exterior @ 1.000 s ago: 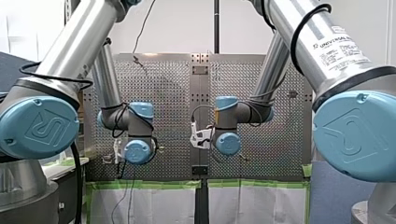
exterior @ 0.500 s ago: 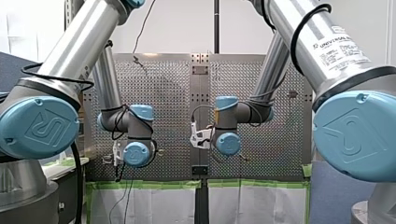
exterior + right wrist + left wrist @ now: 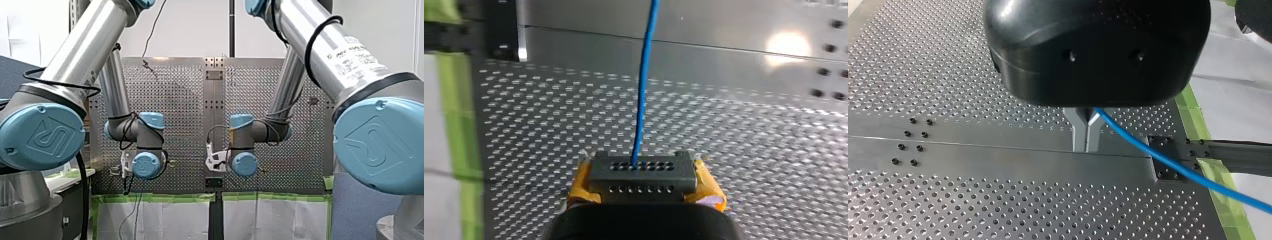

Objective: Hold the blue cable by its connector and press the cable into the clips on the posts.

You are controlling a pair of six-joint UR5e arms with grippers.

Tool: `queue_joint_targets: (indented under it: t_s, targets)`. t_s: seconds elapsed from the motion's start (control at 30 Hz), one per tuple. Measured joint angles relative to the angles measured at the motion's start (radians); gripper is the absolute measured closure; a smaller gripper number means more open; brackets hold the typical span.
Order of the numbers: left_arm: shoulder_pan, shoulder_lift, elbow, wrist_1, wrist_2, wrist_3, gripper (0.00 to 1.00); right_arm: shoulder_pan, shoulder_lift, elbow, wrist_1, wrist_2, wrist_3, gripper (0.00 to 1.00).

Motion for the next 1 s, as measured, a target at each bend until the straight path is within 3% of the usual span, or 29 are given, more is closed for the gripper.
queue_joint_targets:
  t_s: [0.27, 0.57, 0.73, 1.0]
  targets:
    - [0.000, 0.000, 0.000, 0.000, 0.000, 0.000, 1.00, 0.000, 0.074, 0.000, 0.000, 0.000, 0.000, 1.00]
    - [-0.021, -0.026, 0.027, 0.012, 0.015, 0.027, 1.00, -0.009, 0.076, -0.023, 0.022, -0.007, 0.006, 1.00]
    - [-0.036, -0.015, 0.076, -0.027, -0.006, 0.059, 1.00, -0.008, 0.035, -0.068, 0.068, -0.008, 0.046, 1.00]
    - [-0.025, 0.066, 0.119, -0.111, -0.050, 0.008, 1.00, -0.013, -0.038, -0.142, 0.142, -0.071, 0.119, 1.00]
